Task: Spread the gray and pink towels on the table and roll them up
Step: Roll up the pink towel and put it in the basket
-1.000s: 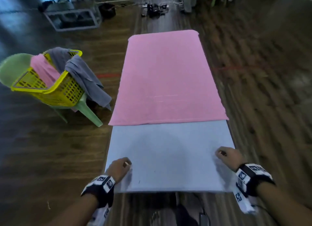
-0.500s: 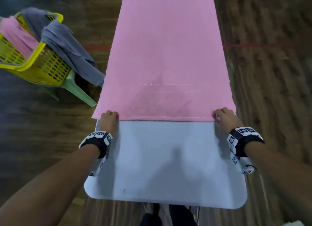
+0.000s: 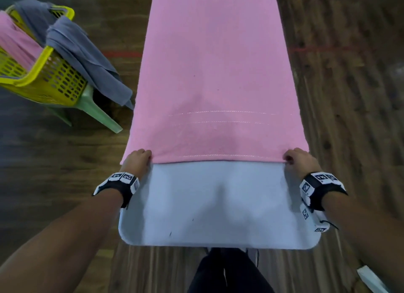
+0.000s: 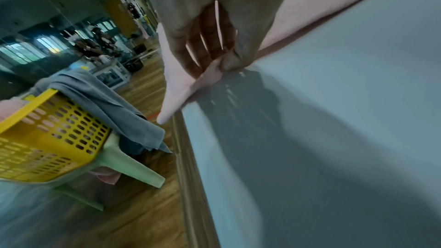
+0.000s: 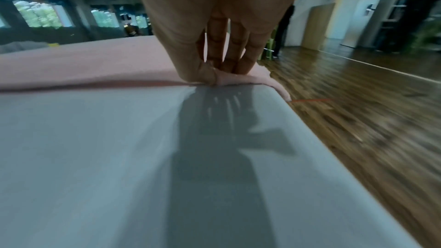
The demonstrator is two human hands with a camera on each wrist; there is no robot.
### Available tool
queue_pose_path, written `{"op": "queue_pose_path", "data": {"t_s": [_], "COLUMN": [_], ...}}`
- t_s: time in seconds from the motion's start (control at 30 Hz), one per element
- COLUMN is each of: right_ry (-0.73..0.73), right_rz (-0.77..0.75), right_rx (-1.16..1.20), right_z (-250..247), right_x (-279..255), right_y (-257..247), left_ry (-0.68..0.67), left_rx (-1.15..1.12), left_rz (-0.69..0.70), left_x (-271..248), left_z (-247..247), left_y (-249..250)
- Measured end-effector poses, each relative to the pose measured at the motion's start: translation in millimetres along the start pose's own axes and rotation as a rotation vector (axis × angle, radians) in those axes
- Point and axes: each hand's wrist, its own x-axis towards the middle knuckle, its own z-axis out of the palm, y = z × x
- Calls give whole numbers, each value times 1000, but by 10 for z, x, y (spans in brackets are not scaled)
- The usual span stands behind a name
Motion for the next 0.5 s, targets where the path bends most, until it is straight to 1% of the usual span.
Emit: {"op": "queue_pose_path", "data": {"t_s": [0.1, 0.17, 0.27, 0.33, 0.47, 0.5], "right_ry": [-1, 11, 51, 77, 206, 215], "right_rz": [74, 81, 78, 77, 56, 50], "right_rx": [37, 60, 88, 107, 117, 116], "right_z": [182, 330, 521, 635, 854, 903], "right_x": [-369, -621, -965, -1174, -1585, -1673], "right_y": [49, 107, 214, 265, 321, 325], "left_ry": [51, 76, 57, 68, 117, 117], "left_rx": [-71, -100, -129, -153, -197, -199], "left_rz": [5, -4, 17, 28, 46, 49], "left_x": [-400, -645, -1011, -1234, -1632, -1723], "left_z": [175, 289, 421, 517, 678, 710], "left_y": [-35, -99, -202, -262, -294, -294]}}
